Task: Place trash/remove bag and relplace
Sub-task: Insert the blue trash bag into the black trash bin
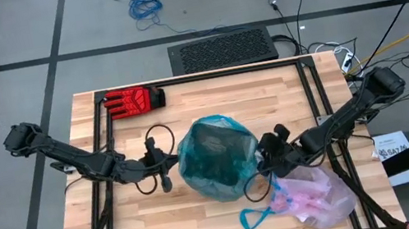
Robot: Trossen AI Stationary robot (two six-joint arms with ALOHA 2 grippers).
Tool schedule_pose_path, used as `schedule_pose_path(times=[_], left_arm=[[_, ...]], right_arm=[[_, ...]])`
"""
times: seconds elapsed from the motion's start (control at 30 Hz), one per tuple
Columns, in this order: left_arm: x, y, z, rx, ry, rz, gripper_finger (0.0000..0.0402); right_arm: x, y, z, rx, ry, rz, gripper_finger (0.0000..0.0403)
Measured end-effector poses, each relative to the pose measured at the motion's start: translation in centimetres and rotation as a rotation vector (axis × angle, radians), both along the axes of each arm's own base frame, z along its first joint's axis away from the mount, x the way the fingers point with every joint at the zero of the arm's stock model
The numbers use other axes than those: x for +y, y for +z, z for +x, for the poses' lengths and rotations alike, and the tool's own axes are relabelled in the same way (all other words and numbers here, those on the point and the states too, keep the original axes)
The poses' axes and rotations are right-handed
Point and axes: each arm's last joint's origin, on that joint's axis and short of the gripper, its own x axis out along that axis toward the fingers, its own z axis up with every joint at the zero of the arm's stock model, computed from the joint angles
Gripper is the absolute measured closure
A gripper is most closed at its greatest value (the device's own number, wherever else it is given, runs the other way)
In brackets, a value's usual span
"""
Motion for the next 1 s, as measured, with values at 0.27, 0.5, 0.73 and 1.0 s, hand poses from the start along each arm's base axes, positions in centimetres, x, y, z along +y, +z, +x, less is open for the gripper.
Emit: schedule_pose_path(times=[0.27,0.5,0.73,1.0], left_arm=[[0.0,-0.1,0.0,0.004,0.000,0.000,0.0402],[0.0,-0.2,-0.1,0.017,0.006,-0.016,0.0402],[0.0,-0.2,-0.1,0.009,0.012,-0.017,0.0402],[0.1,-0.2,-0.1,0.007,0.019,-0.017,0.0402]], right_arm=[[0.3,-0.2,-2.1,0.056,-0.085,-0.006,0.0403],[2.6,1.2,-5.7,-0.060,-0.079,-0.027,0.0403],[3.8,2.3,-7.6,-0.248,-0.038,-0.142,0.0403],[4.2,3.0,-7.0,-0.383,-0.061,-0.242,0.0403]])
